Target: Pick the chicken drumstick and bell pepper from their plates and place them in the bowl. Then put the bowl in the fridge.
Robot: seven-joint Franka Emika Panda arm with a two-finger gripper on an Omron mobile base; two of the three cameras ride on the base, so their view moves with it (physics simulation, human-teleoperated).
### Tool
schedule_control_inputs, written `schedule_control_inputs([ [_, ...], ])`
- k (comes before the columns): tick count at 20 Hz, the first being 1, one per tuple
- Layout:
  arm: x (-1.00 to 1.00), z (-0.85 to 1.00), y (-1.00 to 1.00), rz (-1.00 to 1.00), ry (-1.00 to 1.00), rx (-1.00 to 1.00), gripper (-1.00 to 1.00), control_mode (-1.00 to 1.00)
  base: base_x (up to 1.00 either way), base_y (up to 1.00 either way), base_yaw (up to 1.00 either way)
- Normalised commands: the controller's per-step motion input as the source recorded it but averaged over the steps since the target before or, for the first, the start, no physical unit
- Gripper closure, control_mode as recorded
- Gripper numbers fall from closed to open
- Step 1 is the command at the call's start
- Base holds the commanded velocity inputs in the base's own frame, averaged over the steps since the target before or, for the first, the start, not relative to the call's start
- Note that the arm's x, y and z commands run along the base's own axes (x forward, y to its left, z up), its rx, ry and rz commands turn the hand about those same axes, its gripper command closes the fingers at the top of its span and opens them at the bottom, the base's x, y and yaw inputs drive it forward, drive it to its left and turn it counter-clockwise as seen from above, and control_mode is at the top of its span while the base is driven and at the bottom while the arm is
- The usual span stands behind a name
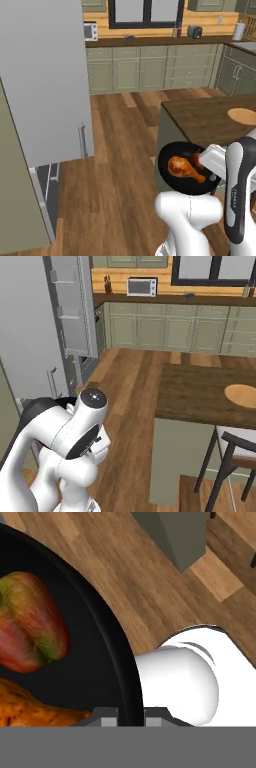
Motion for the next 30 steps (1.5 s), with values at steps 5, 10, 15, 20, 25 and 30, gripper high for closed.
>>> schedule_control_inputs([
  [5, 0.0, 0.0, 0.0, 0.0, 0.0, 0.0, 1.0, 1.0, 0.42, 0.02, -0.25],
  [10, 0.0, 0.0, 0.0, 0.0, 0.0, 0.0, 1.0, 1.0, 0.89, 0.11, -0.14],
  [15, 0.0, 0.0, 0.0, 0.0, 0.0, 0.0, 1.0, 1.0, 0.99, 0.22, -0.18],
  [20, 0.0, 0.0, 0.0, 0.0, 0.0, 0.0, 1.0, 1.0, 0.99, 0.29, -0.2],
  [25, 0.0, 0.0, 0.0, 0.0, 0.0, 0.0, 1.0, 1.0, 0.97, 0.33, -0.19],
  [30, 0.0, 0.0, 0.0, 0.0, 0.0, 0.0, 1.0, 1.0, 0.9, 0.18, -0.1],
])
